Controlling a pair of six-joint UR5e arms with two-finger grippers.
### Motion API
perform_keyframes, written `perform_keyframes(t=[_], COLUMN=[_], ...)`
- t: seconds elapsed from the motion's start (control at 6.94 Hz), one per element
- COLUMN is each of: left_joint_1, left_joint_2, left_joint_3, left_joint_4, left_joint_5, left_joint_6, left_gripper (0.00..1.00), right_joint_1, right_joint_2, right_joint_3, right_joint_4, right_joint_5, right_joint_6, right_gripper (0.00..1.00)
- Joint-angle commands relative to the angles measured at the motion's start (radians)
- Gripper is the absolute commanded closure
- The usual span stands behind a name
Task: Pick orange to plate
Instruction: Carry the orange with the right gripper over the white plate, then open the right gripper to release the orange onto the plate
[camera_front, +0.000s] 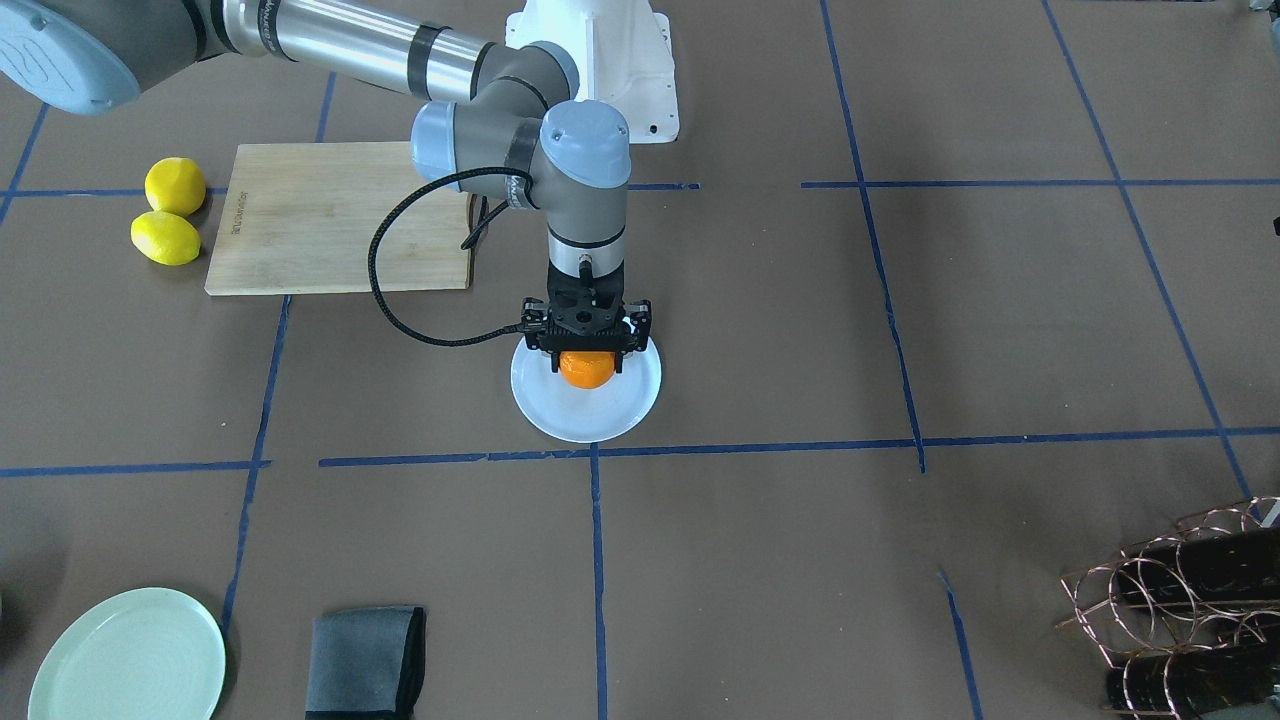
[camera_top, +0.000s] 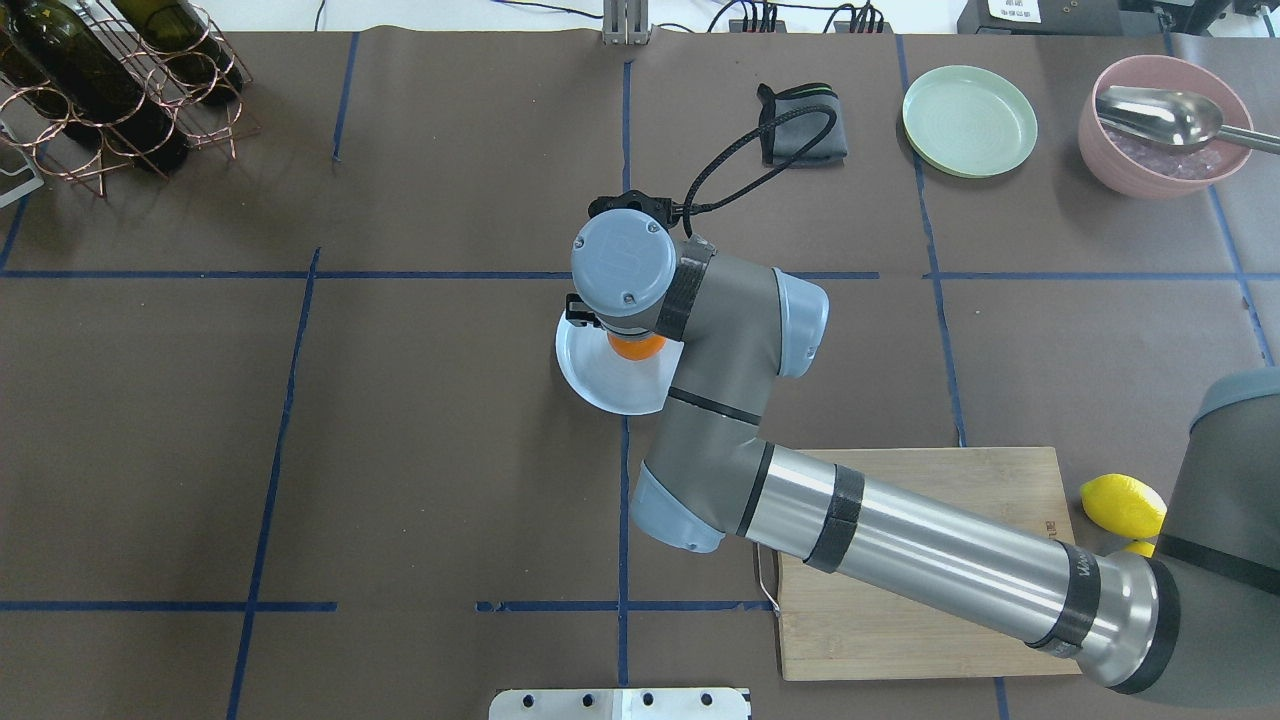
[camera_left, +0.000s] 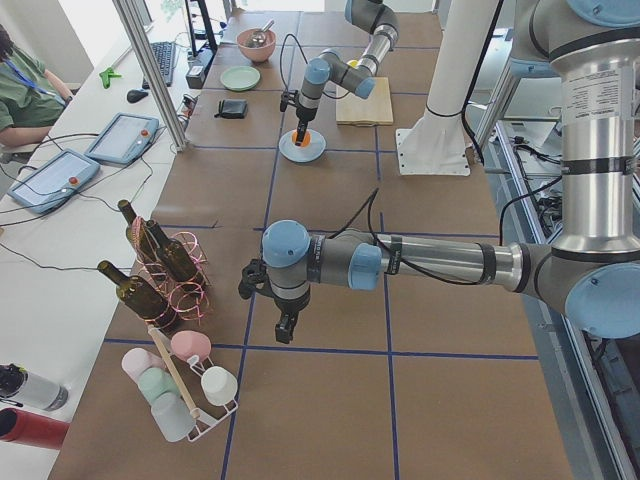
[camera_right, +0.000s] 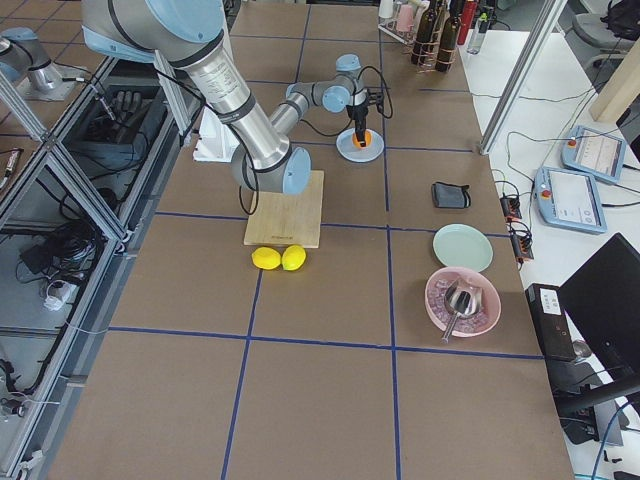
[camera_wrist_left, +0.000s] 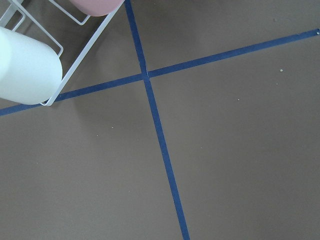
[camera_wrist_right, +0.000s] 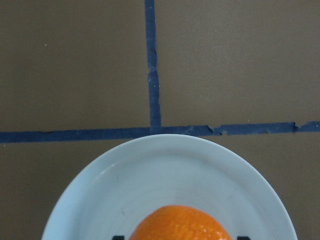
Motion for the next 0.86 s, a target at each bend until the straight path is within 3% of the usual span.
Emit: perform_keyframes(t=[0.0,0.29,0.43,0.72], left_joint_1=[0.000,0.000,0.000,0.000], left_joint_2=[-0.001,0.000,0.000,0.000], left_joint_3=[-0.001,-0.002,-0.002,-0.002], left_joint_4=[0.000,0.000,0.000,0.006], left_joint_5=[-0.001,-0.003,0.000,-0.006], left_joint_6=[0.000,0.000,0.002,0.003], left_gripper=[0.00,0.00,0.00,0.00], right_joint_1=[0.000,0.043,0.112,0.280], right_joint_2=[0.004,0.027,0.017,-0.059], right_joint_3=[-0.013,0.019,0.089,0.298], right_joint_4=[0.000,-0.006,-0.035,-0.243], right_joint_5=[0.001,0.076,0.181,0.355], right_joint_6=[0.047,0.031,0.017,-0.195], right_gripper=[0.00,0.00,0.00,0.00])
